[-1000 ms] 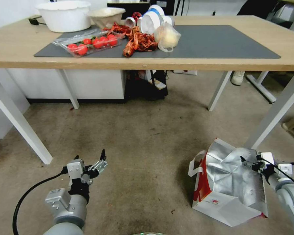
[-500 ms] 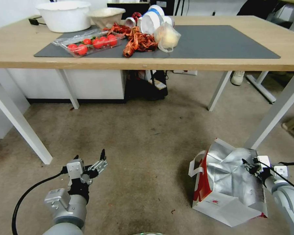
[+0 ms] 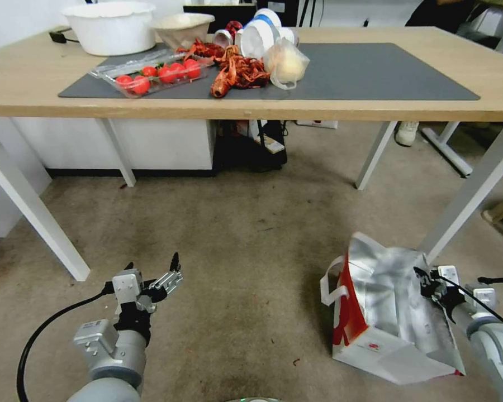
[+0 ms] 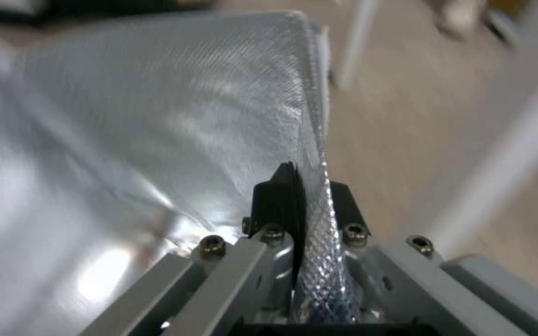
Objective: Pick up the food delivery bag from the floor and place it on the table.
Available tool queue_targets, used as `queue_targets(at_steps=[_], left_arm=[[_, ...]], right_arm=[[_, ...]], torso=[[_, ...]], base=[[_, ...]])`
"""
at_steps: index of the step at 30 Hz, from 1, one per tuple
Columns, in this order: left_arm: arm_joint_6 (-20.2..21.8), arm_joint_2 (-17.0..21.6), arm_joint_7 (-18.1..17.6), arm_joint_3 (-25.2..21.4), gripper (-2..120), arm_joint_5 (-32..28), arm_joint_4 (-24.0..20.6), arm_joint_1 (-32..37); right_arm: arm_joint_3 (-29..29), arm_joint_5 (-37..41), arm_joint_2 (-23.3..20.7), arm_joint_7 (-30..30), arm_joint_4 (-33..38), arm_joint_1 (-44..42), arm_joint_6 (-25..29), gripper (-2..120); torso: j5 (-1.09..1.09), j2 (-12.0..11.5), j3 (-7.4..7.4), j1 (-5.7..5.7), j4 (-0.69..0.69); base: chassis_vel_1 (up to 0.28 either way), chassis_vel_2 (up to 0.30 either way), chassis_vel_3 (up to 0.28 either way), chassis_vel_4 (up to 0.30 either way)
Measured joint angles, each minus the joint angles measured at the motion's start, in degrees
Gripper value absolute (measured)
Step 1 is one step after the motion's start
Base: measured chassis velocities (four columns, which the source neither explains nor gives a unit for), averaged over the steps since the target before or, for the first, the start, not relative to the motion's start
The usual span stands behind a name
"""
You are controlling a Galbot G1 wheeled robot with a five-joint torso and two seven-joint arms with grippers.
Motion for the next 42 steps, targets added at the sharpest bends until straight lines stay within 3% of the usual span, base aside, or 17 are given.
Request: queue_targets(at_steps=[4, 7, 8, 11, 25, 27, 30, 42], left_arm=[[-0.12, -0.13, -0.01, 0.02, 100, 0.1, 0.0, 0.11], [-0.28, -0.11, -0.06, -0.19, 100, -0.01, -0.12, 0.15], [-0.28, -0.11, -0.06, -0.19, 100, -0.01, -0.12, 0.15], [-0.31, -0.05, -0.09, -0.3, 100, -0.07, -0.13, 0.03], [-0.29, 0.09, -0.18, -0.61, 100, -0.37, -0.14, -0.16], [0.22, 0.07, -0.04, -0.84, 100, -0.56, -0.23, -0.16], [0.35, 0.03, -0.03, -0.91, 100, -0.6, -0.23, -0.24], [1.3, -0.3, -0.18, -1.2, 100, -0.91, -1.39, 0.15]], right_arm=[[1.02, 3.08, -1.05, -7.22, 4.63, -1.53, 4.06, 0], [1.88, 7.4, -2.39, -22.95, 8.55, -2.71, 12.04, 0], [1.88, 7.4, -2.39, -22.95, 8.55, -2.71, 12.04, 0], [2.02, 10.4, -2.94, -31.65, 11.7, -2.89, 13.58, 0], [2.18, 13.81, -4.42, -46.36, 13.61, -2.27, 12.6, 0], [1.72, 17.56, -5.31, -52.0, 13.13, -1.86, 12.37, 0], [1.22, 21.35, -5.94, -55.32, 12.56, -1.41, 12.1, 0], [1.15, 30.56, -6.9, -63.12, 13.59, -1.46, 5.84, 0]], torso=[[-0.01, 0.0, 0.0, 0.0, 0.0], [-0.01, 0.01, 0.0, 0.0, 0.0], [-0.01, 0.01, 0.0, 0.0, 0.0], [-0.01, 0.01, 0.0, 0.0, 0.0], [0.01, 0.01, 0.0, 0.0, -0.01], [0.0, 0.0, 0.0, 0.0, -0.01], [0.01, 0.0, 0.0, 0.0, 0.0], [0.0, 0.01, 0.0, 0.0, -0.01]], base=[[0.0, 0.0, 0.0, 0.0], [0.0, 0.0, 0.0, 0.0], [0.0, 0.0, 0.0, 0.0], [0.0, 0.0, 0.0, 0.0], [0.0, 0.0, 0.0, 0.0], [0.0, 0.0, 0.0, 0.0], [0.0, 0.0, 0.0, 0.0], [0.0, 0.0, 0.0, 0.0]])
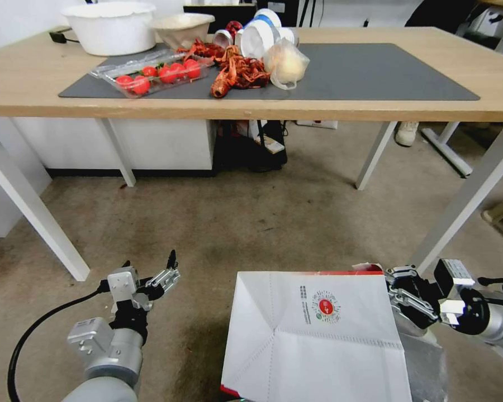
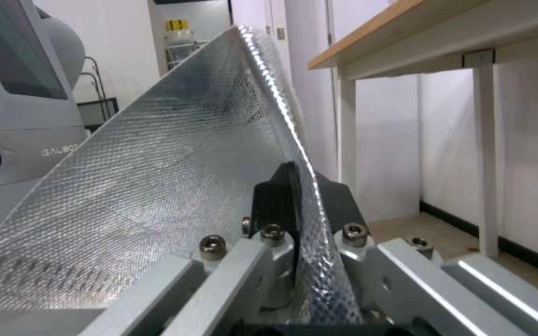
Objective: Pick up the food delivery bag from the floor and place it on the table.
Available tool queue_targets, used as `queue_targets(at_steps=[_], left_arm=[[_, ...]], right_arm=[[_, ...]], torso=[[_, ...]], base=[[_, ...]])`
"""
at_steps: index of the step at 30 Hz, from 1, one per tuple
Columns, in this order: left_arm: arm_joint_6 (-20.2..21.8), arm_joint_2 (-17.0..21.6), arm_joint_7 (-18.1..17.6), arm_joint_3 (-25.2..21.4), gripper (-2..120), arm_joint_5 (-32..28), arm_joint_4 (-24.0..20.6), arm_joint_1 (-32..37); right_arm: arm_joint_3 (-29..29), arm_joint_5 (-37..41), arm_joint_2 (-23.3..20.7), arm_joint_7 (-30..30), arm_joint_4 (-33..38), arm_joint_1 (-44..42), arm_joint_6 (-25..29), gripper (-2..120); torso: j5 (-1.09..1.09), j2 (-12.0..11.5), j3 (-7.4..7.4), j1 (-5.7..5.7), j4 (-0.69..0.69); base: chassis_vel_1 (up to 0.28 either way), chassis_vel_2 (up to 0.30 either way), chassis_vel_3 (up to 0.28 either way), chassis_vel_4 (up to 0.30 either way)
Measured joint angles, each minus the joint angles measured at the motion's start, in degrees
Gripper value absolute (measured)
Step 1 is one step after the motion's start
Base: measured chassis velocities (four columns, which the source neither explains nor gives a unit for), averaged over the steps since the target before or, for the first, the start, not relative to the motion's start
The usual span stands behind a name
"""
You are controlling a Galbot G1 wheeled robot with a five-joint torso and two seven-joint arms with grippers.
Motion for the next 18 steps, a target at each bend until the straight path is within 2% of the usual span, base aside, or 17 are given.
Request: queue_targets(at_steps=[18], left_arm=[[0.3, -0.37, -0.36, -0.38, 100, 0.43, -0.44, 0.19]], right_arm=[[-0.61, -0.53, 0.98, 0.21, 0.41, -0.72, 0.13, 0]], torso=[[0.0, 0.0, 0.0, 0.0, 0.0]], base=[[0.0, 0.0, 0.0, 0.0]])
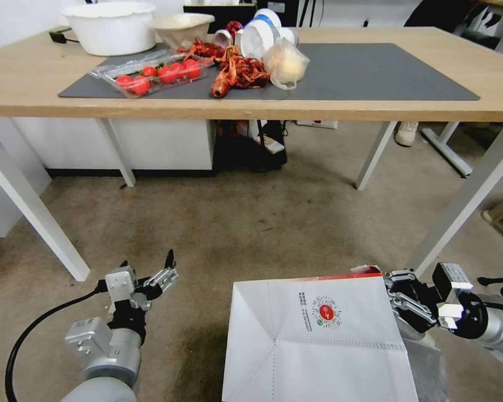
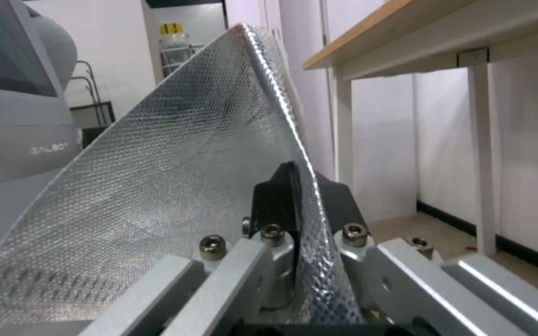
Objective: Pick up the food delivery bag from the floor and place it on the table.
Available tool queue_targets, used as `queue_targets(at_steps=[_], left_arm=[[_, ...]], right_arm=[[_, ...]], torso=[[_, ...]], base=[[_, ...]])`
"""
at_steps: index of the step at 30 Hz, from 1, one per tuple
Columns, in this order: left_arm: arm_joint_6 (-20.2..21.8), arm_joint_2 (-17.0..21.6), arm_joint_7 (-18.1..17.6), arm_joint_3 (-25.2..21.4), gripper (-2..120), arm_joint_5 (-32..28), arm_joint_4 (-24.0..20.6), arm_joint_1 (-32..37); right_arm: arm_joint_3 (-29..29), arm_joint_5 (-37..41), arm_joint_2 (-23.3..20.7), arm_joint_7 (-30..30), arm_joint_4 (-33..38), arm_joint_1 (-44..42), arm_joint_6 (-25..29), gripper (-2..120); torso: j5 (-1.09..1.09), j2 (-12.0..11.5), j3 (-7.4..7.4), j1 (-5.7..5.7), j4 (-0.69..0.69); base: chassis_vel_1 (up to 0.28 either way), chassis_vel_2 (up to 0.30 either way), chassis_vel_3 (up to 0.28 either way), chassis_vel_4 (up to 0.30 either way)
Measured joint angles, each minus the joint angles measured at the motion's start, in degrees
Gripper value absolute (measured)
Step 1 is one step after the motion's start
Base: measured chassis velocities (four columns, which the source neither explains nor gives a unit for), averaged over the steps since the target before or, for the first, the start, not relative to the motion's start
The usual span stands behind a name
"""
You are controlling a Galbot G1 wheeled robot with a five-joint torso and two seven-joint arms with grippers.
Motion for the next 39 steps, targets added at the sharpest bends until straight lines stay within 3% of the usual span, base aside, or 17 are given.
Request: queue_targets(at_steps=[15, 39], left_arm=[[0.73, 0.78, 0.35, 0.22, 100, 0.0, -0.67, -0.06], [0.34, 0.35, 0.41, -0.1, 100, 0.02, -1.24, 0.46]], right_arm=[[-1.86, -1.61, 1.33, 0.23, 0.25, 0.01, 0.5, 0], [-1.62, -1.95, 1.67, -0.1, 0.64, 0.05, 0.43, 0]], torso=[[0.0, 0.56, 0.41, 0.04, 0.0], [0.0, 6.23, 5.65, 0.54, 0.01]], base=[[0.0, 0.0, 0.0, 0.0], [0.0, 0.0, 0.0, 0.0]])
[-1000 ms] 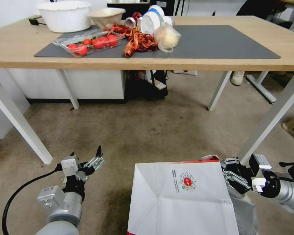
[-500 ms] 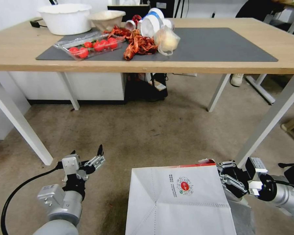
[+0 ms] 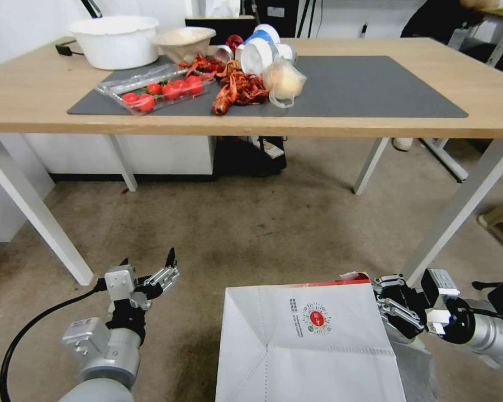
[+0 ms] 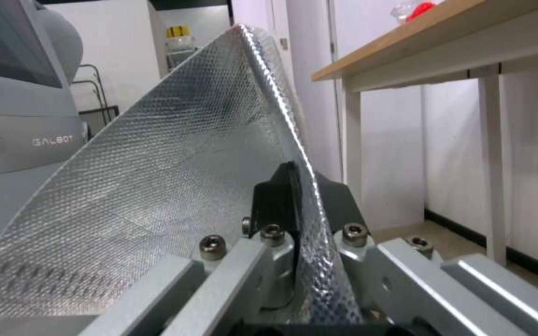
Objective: Pick up the food delivery bag from the floor and place it on the table.
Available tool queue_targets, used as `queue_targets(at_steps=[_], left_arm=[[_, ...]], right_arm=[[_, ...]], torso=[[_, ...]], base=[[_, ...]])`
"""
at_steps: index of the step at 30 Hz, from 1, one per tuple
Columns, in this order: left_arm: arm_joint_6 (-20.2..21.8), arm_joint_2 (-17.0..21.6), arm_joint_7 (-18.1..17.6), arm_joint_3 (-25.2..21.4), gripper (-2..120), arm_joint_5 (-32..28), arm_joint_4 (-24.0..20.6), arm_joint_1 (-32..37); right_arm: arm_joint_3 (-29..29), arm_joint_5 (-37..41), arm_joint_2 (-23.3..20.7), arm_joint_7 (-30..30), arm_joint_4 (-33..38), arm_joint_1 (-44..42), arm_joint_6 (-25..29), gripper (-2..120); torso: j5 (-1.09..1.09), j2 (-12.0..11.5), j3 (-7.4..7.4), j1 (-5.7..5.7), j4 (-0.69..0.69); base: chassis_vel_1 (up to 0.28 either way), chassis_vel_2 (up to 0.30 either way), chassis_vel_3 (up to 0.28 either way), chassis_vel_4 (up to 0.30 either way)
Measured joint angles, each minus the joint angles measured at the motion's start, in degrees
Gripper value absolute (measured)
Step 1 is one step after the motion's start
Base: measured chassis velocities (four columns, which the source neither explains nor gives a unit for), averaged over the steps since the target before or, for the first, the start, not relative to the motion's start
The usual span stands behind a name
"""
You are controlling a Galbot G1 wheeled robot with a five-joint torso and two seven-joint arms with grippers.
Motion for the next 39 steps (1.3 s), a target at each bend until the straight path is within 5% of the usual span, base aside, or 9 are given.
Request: queue_targets(at_steps=[39], left_arm=[[-0.29, -0.26, 0.03, 0.04, 100, 0.21, 0.62, -0.3]], right_arm=[[-0.36, -0.23, -0.32, -0.11, -0.79, 0.47, -0.02, 0]], torso=[[0.0, 9.0, 6.86, 2.19, 0.0]], base=[[0.0, 0.0, 0.0, 0.0]])
